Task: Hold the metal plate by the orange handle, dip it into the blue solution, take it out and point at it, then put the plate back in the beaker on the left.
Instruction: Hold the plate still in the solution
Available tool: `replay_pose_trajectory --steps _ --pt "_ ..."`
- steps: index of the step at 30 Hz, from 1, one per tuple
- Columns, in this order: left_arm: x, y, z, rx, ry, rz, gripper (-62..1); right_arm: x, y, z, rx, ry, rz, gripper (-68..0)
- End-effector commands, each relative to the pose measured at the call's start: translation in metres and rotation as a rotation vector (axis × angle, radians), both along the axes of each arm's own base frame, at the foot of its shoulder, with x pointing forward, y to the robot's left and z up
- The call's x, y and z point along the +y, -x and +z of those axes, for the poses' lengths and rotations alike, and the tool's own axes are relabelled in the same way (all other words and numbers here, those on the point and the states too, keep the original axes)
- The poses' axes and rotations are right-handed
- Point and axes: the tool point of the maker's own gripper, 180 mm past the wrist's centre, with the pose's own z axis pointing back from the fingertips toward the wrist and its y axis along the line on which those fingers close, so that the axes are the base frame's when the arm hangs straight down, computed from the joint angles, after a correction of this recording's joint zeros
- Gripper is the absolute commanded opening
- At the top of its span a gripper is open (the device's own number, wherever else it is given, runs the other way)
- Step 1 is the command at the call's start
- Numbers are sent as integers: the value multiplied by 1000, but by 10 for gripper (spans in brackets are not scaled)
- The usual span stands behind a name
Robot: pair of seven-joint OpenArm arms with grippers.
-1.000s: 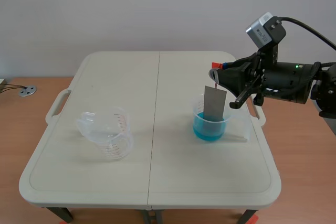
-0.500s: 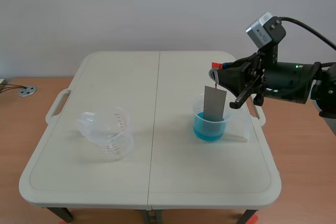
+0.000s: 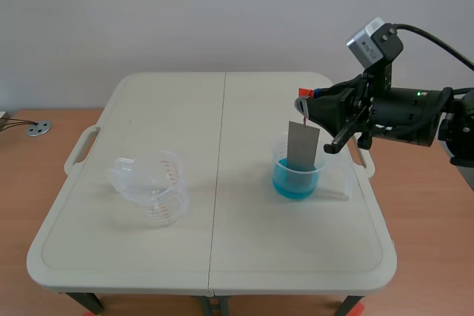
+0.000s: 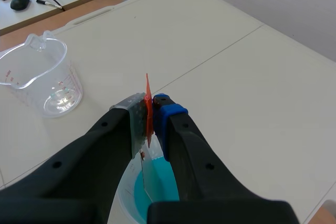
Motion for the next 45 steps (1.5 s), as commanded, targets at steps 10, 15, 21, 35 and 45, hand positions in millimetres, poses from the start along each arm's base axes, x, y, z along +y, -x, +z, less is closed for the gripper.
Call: replay_pose_trajectory --steps 10,15,21,35,45 --pt "-2 -1 3 -13 11 3 -552 -4 -5 9 -11 -20 -9 -664" --pt "-2 -1 3 -12 11 3 -552 -9 -8 21 -30 -44 -20 -664" --pt "-2 -1 3 -12 11 3 -552 -12 -8 41 -66 -61 -8 -664" --pt "0 7 3 2 9 -1 -551 -17 1 100 -151 -143 35 -664" --pt "24 4 46 -91 42 23 -551 -17 10 139 -203 -208 70 -664"
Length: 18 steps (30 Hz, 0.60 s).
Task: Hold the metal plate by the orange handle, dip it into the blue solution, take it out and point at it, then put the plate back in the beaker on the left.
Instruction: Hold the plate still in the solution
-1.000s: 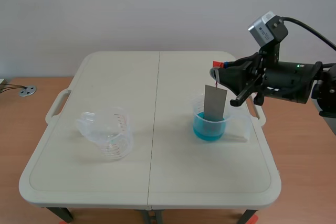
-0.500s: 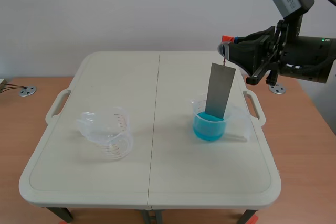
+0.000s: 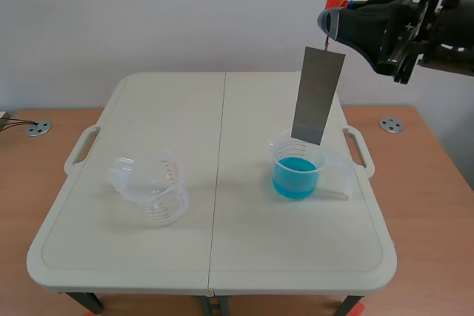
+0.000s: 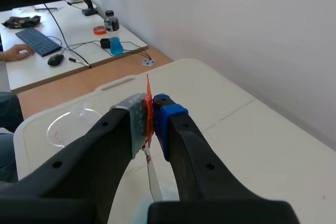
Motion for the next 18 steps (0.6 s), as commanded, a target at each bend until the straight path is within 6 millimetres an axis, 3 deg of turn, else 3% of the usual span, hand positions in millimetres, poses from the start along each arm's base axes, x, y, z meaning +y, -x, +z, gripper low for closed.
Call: replay_pose_trajectory --steps 1,4,10,14,18 --pt "19 -17 16 -61 -18 21 -551 -7 -4 25 -59 -32 -8 -664" --pt "41 -45 44 -172 -21 73 -551 -11 -5 33 -68 -52 -17 -664" --pt "65 -131 123 -496 21 118 -551 -16 -7 39 -80 -60 -32 -664" --pt "47 -176 173 -670 92 48 -552 -16 -7 38 -80 -59 -32 -664" --pt "12 -206 211 -776 166 -56 -551 -16 -7 39 -80 -61 -32 -664"
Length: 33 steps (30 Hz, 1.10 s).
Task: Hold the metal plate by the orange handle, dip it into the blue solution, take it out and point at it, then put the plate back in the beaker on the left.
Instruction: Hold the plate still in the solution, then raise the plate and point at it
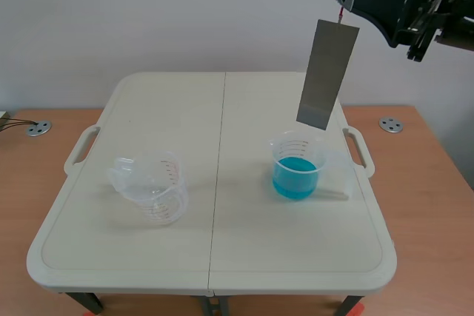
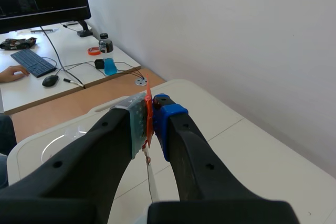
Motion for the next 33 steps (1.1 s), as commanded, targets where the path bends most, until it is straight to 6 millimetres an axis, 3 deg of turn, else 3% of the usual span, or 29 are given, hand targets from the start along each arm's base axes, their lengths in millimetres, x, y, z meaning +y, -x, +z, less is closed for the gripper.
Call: replay_pose_trajectory --steps 1,6,9,23,33 --pt "-11 -13 15 -55 21 -22 -552 -4 -1 16 -39 -13 3 -664" --pt "-40 -37 44 -134 50 -102 -552 -4 -1 16 -39 -14 3 -664" --pt "-60 -46 52 -136 67 -161 -552 -4 -1 16 -39 -14 3 -664" --pt "-164 -105 44 -140 30 -312 -551 -4 -1 16 -38 -13 3 -664" --pt "-244 -130 26 -148 -12 -401 -552 -4 -1 16 -38 -14 3 -664"
